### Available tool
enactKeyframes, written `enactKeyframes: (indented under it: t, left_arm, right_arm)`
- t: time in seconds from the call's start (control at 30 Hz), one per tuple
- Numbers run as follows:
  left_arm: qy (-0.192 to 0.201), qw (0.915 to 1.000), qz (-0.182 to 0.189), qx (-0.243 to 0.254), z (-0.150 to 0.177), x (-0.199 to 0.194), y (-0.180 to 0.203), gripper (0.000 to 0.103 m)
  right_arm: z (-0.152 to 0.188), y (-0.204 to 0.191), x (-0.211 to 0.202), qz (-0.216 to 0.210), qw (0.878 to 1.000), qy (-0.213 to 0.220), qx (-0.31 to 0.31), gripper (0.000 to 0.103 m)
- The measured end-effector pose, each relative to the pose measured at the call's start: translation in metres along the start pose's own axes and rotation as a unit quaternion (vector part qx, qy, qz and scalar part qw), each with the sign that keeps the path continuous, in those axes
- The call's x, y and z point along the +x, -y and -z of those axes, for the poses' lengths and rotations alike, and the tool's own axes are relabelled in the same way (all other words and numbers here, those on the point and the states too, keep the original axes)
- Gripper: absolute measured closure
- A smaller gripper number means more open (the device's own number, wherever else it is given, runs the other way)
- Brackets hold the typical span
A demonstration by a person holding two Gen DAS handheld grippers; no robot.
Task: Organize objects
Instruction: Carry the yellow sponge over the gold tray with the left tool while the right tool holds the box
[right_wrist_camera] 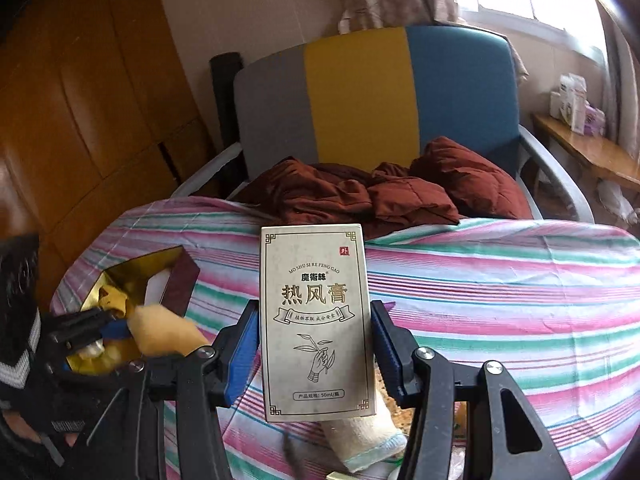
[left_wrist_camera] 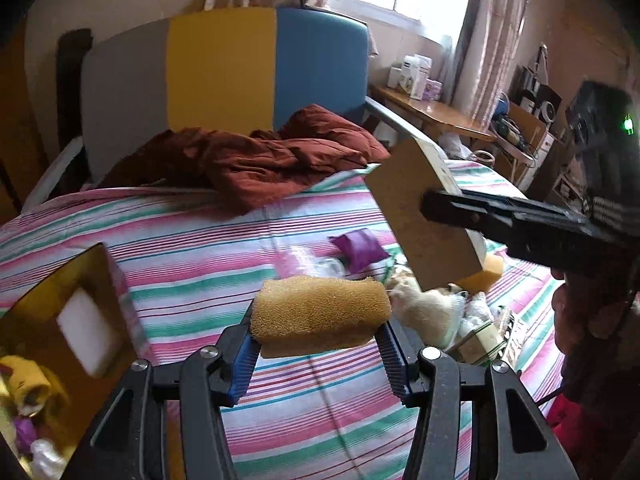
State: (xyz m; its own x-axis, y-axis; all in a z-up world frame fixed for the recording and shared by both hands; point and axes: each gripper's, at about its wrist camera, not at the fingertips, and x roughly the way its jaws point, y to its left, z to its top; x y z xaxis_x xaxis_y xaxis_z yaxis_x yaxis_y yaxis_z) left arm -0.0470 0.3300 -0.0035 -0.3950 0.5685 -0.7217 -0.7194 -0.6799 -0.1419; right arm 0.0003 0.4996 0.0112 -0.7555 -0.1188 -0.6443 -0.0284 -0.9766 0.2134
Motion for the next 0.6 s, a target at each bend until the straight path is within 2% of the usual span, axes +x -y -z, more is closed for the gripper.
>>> enactKeyframes:
  t: [0.17,0.33,0.47,0.6]
  left_arm:
    - [0.008,0.9987,-0.041,-0.029,0.009,-0.026,-0.041,0.048]
    - [0.018,0.9926,-0.093,-0.076,0.02,-0.053,-0.095,0.048]
    - [0.027,0.9857,-0.133,-0.1,0.029,-0.067,-0.128,0.048]
    - [0.029,0.9797,-0.155,-0.125,0.037,-0.077,-0.156,0.048]
  right_arm:
    - [0.002,-0.01,0.008,-0.013,1.0,-0.014,-0.012,0.05]
    - [0.0,-0.028,0.012,-0.019,0.999,-0.029,-0.023,0.05]
    - [-0.009,-0.058,0.014,-0.041,0.998,-0.033,-0.039,0.05]
    - [-0.015,-0.095,0.023,-0.064,0.995,-0.045,-0.069,0.05]
